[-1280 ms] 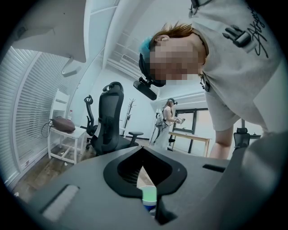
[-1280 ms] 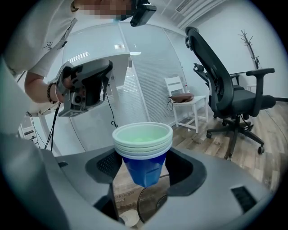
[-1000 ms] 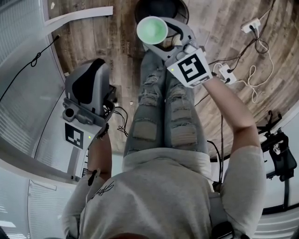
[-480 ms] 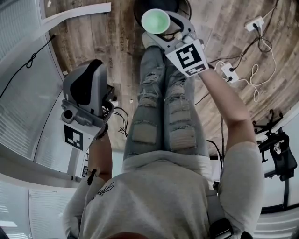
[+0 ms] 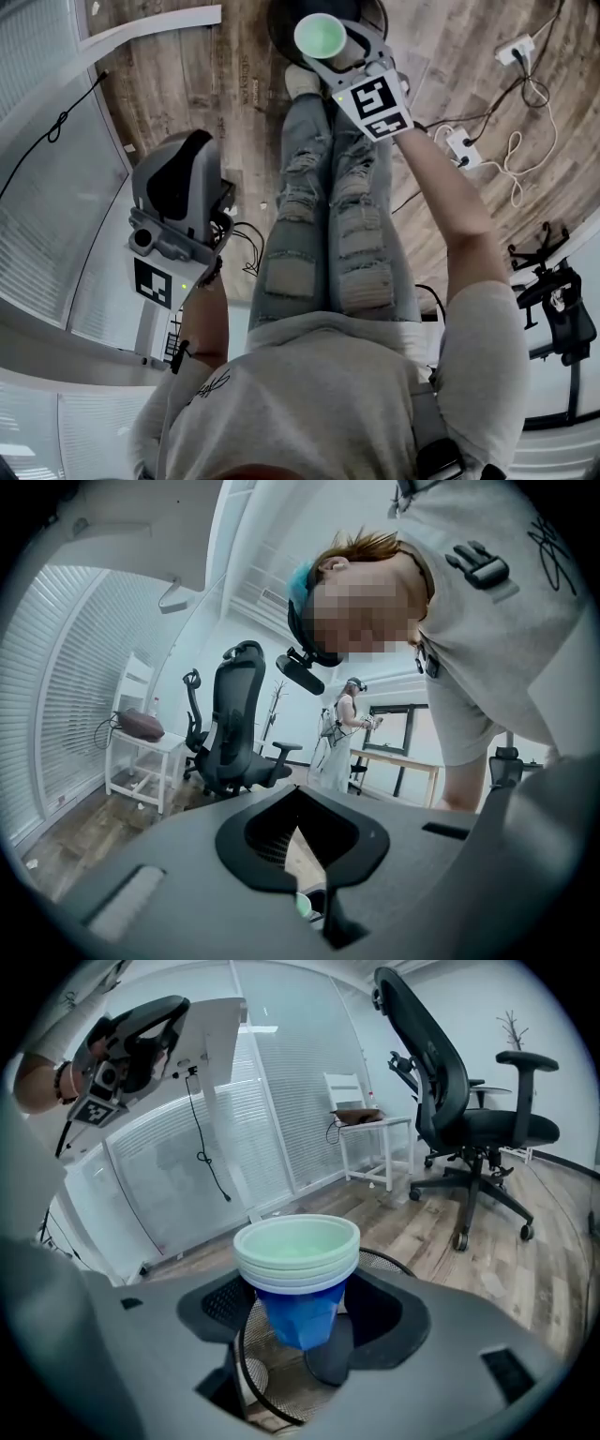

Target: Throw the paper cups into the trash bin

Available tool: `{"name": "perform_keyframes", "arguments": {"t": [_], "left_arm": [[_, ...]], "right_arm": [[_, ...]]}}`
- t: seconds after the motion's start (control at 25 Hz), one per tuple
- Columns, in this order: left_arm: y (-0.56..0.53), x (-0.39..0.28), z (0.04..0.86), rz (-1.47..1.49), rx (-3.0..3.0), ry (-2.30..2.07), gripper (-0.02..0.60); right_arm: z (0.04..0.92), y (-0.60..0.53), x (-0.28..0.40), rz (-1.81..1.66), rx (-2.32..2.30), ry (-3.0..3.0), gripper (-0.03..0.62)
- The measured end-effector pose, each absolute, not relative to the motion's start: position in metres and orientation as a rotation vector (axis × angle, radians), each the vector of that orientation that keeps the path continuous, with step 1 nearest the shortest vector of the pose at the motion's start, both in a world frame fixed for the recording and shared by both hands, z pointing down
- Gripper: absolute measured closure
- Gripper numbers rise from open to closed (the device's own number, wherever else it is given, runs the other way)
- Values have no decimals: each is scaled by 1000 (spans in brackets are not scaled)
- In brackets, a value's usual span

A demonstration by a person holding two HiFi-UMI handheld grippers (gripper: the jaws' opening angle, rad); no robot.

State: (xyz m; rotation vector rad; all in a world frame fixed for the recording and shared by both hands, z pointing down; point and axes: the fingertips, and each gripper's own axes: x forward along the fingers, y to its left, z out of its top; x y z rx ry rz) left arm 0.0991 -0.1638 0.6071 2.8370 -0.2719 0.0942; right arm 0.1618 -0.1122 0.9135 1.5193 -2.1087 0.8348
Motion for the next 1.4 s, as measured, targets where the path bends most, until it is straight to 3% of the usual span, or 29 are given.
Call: {"name": "perform_keyframes", "arguments": {"t": [1.4], "left_arm": [[-163,90,632,152,2843,-283,578]], "right_arm": [[1013,-106,167,1039,1426,-1869,293]]}}
